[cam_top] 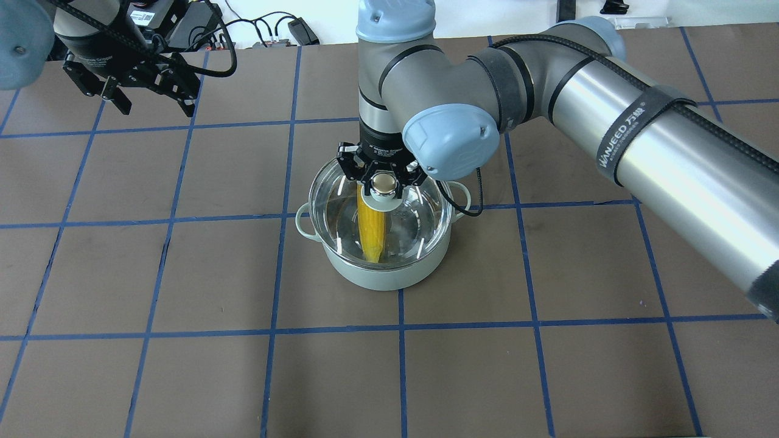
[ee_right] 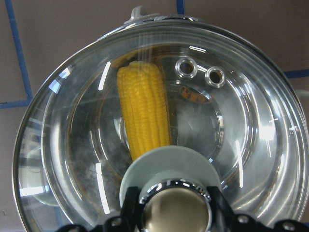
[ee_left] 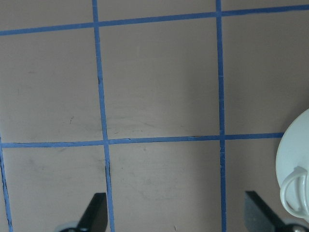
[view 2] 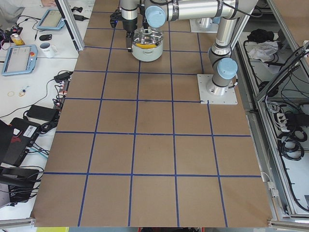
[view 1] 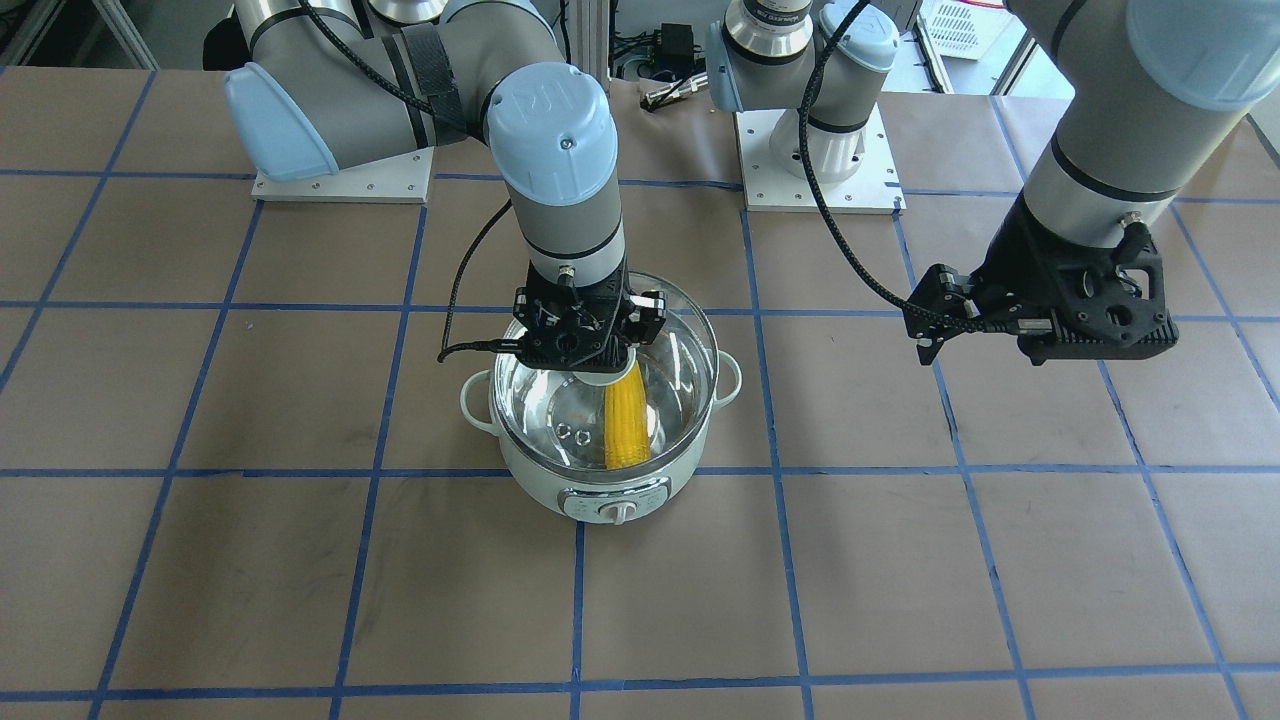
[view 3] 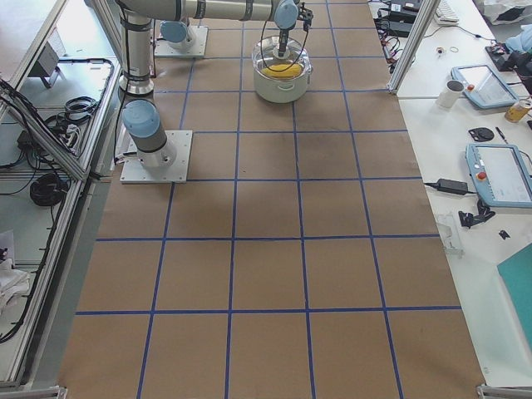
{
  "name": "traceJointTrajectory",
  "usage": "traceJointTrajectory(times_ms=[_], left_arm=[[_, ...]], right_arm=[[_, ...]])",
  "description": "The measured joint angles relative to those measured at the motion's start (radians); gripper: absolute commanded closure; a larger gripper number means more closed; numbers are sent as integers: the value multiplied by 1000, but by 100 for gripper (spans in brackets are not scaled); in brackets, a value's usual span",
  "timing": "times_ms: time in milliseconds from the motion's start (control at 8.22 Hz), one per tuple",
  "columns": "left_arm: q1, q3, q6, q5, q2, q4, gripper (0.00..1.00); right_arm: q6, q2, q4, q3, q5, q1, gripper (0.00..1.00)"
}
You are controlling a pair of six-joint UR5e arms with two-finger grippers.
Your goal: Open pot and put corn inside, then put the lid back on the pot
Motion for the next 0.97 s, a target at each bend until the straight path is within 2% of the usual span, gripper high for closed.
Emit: traceJointTrajectory(times_ms=[243, 365, 487, 608, 730, 973], left_arm=[[0, 0, 0, -4, 1, 0, 0], [0, 0, 0, -6, 1, 0, 0], [0, 0, 0, -8, 1, 0, 0], [1, 0, 1, -9, 1, 0, 0], [1, 0, 2, -10, 0, 0, 0], [1, 0, 2, -10, -1, 0, 0]], right_arm=[[-8, 0, -8, 0, -15, -1, 61], [-10, 0, -9, 0, -23, -1, 53], [-11, 0, -10, 0, -28, -1, 38], [-11, 0, -10, 0, -30, -1, 31], [-11, 0, -12, 0, -31, -1, 12], [-12, 0, -22, -1, -37, -1, 8]])
